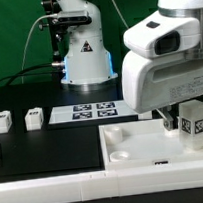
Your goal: Assemble one leg
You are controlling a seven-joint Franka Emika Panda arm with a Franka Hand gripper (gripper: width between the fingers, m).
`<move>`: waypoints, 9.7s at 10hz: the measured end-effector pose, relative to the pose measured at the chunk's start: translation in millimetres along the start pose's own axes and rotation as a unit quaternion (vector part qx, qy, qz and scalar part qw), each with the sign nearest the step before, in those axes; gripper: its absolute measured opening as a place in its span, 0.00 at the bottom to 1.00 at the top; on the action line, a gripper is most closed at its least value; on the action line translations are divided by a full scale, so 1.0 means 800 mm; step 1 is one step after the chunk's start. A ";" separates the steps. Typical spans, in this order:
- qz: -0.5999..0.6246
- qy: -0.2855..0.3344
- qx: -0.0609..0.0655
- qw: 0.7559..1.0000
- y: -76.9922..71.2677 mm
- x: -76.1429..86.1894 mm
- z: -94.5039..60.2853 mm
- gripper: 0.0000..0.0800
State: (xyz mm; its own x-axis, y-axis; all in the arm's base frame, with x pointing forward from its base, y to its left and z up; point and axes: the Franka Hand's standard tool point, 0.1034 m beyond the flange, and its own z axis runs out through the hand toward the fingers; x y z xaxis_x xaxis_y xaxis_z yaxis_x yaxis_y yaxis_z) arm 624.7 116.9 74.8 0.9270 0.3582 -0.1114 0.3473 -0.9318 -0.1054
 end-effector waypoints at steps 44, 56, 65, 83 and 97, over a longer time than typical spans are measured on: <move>-0.010 -0.003 -0.011 1.000 0.001 -0.001 0.004 0.51; 0.400 0.004 -0.011 0.916 -0.005 0.000 0.006 0.36; 0.760 0.014 -0.006 0.650 -0.005 0.003 0.005 0.37; 0.078 0.003 -0.025 0.997 0.007 0.000 0.007 0.65; 0.538 0.017 -0.019 0.842 -0.009 0.003 0.007 0.37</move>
Offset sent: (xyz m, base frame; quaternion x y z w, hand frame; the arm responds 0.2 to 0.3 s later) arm 0.0000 0.0000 0.0000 0.0000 0.0000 0.0000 1.0000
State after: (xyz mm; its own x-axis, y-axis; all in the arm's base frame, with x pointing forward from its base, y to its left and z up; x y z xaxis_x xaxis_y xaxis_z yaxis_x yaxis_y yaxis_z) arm 623.5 124.6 69.5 0.7111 -0.6969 -0.0935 -0.6936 -0.7170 0.0691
